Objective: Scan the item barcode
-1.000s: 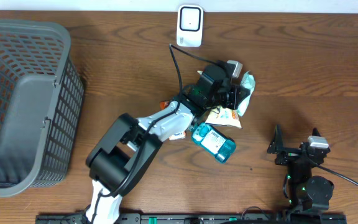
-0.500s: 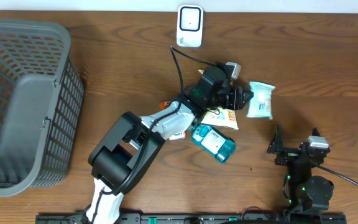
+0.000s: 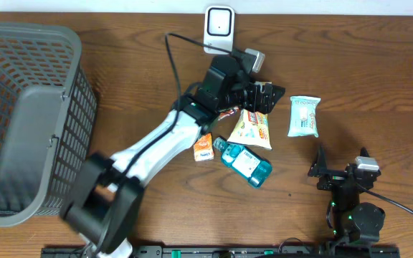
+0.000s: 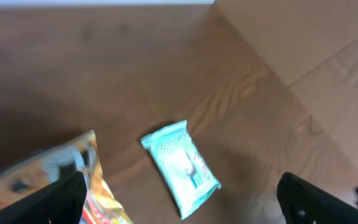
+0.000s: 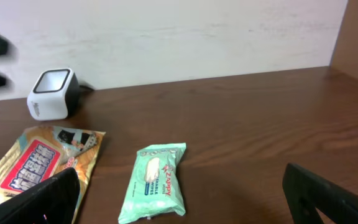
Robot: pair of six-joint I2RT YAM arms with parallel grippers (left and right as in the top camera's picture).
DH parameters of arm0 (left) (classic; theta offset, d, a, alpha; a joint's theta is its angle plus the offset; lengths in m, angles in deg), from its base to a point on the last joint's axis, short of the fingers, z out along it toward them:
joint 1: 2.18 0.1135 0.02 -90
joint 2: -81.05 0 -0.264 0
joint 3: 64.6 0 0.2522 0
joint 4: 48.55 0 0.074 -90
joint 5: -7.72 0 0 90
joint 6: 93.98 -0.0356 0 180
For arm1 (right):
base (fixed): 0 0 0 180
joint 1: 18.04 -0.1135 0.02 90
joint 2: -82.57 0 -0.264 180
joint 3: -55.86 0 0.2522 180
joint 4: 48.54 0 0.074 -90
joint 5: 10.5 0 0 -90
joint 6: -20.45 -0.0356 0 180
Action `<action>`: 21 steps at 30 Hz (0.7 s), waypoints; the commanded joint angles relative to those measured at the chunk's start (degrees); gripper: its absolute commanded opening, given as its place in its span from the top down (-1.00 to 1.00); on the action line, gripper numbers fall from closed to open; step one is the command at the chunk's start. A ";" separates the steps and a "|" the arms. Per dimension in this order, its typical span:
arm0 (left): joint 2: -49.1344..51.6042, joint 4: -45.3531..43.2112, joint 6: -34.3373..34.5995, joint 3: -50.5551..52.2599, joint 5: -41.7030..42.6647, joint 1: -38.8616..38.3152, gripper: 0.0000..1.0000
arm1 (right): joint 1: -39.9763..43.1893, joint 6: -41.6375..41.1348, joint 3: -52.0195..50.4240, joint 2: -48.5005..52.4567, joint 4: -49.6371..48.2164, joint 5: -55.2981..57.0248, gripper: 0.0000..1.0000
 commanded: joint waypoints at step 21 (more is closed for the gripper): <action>-26.62 17.40 -55.65 -0.68 -53.88 11.43 -0.96 | 0.22 0.74 -0.24 -0.31 0.04 -0.26 -0.98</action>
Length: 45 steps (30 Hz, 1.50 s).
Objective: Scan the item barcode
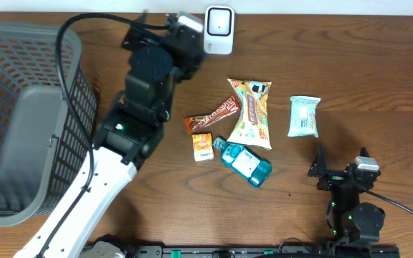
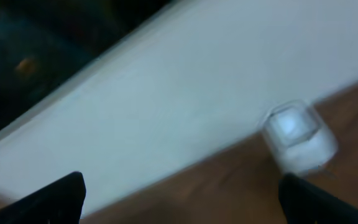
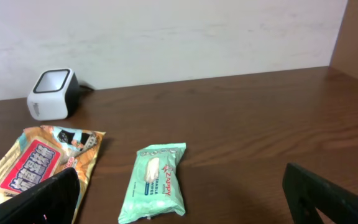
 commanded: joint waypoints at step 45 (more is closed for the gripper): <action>-39.67 8.72 3.98 10.84 31.32 21.35 -0.97 | 0.17 -22.77 12.48 8.33 -1.05 -15.34 -0.98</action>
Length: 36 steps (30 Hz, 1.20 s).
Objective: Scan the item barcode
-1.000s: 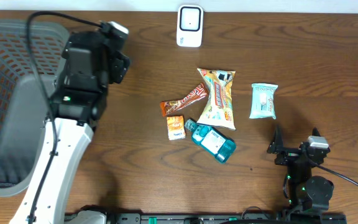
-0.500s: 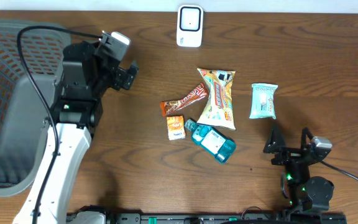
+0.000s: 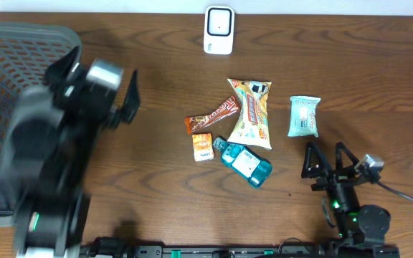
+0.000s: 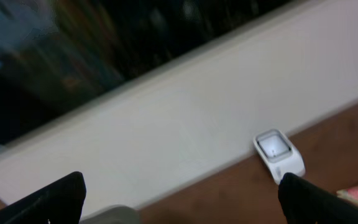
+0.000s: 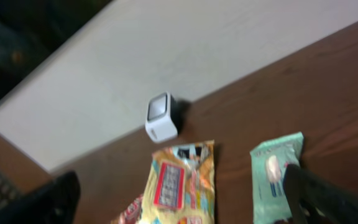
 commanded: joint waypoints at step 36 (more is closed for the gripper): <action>-23.50 -3.37 -4.24 -0.37 -0.20 -0.07 -0.97 | -24.68 0.20 67.82 96.85 41.79 45.29 -0.98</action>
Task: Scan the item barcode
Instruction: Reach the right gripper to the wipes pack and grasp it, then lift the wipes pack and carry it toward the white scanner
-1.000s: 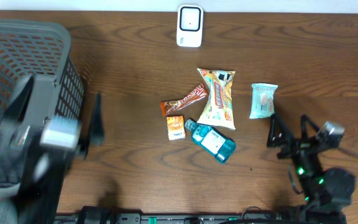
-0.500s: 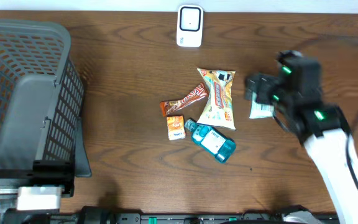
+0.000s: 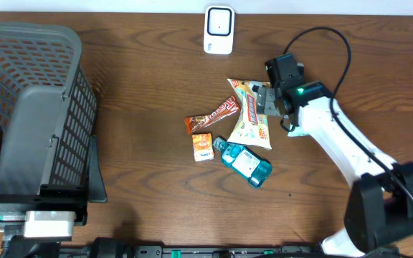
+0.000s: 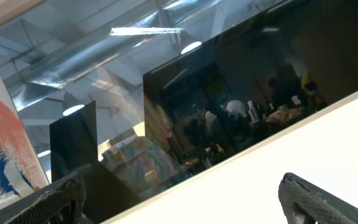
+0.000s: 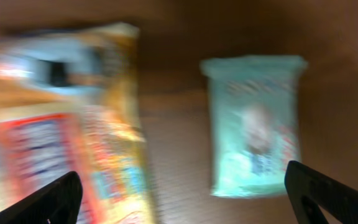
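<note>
The white scanner point(image 3: 219, 30) stands at the table's far edge. My right gripper point(image 3: 269, 99) hangs open, holding nothing, just right of the yellow snack bag point(image 3: 251, 118). In the blurred right wrist view the snack bag point(image 5: 61, 124) lies left and a mint-green packet point(image 5: 253, 124) right, with the right gripper point(image 5: 185, 208) spread wide below them. The arm hides that packet from overhead. My left arm point(image 3: 49, 215) sits at the front left. The left gripper point(image 4: 179, 205) is open and points up at a window.
A grey mesh basket point(image 3: 49, 43) fills the left side of the table. A chocolate bar point(image 3: 214, 115), a small orange box point(image 3: 203, 146) and a blue bottle point(image 3: 246, 162) lie left of and below the snack bag.
My right gripper has gone from the front right edge to above the snack bag and the mint packet. The left arm has moved from beside the basket to the front left corner.
At first my left gripper was open over the items by the snack bag, with the right arm at rest front right. The left arm then stood near the scanner, later by the basket, now front left. The right gripper is now over the packets. No item has moved.
</note>
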Robot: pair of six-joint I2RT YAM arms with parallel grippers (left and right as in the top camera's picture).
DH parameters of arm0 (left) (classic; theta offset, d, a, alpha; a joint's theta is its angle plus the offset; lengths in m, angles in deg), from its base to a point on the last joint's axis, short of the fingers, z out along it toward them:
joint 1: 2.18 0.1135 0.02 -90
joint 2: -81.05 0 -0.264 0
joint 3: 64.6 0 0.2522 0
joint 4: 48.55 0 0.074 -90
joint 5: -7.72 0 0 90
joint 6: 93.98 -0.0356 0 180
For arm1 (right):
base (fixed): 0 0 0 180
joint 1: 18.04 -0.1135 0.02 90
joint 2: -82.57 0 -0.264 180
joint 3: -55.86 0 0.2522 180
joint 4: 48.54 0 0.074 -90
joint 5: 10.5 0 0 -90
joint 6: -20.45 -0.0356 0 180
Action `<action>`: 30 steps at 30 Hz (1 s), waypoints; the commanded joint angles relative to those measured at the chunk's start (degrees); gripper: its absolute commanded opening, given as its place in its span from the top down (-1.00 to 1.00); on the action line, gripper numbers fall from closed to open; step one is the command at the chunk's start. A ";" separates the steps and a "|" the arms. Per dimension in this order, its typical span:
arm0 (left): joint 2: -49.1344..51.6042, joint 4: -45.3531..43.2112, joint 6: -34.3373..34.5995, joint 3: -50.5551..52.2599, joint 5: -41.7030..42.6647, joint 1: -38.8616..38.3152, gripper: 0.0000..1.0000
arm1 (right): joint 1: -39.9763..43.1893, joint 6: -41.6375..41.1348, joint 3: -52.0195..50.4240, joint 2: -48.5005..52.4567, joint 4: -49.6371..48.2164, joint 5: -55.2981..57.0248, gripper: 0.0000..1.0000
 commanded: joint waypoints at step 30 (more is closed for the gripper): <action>-1.53 -6.25 -0.50 1.05 -0.11 8.68 -0.97 | -0.07 3.87 0.35 21.09 -1.03 19.02 0.27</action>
